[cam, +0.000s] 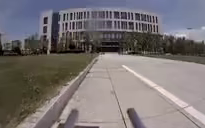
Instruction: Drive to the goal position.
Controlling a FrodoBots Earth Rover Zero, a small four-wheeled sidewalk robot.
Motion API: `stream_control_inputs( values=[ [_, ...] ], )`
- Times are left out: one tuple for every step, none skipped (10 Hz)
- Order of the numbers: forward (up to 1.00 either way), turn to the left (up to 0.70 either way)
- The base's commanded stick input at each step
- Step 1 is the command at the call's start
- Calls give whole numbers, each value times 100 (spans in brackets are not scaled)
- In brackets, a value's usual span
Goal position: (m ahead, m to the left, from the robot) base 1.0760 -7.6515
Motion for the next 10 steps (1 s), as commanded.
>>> stream_control_inputs(
  values=[
    [70,0],
    [70,0],
    [70,0],
    [70,0],
    [70,0],
    [70,0],
    [70,0],
    [70,-2],
    [70,-15],
    [70,-28]
  ],
)
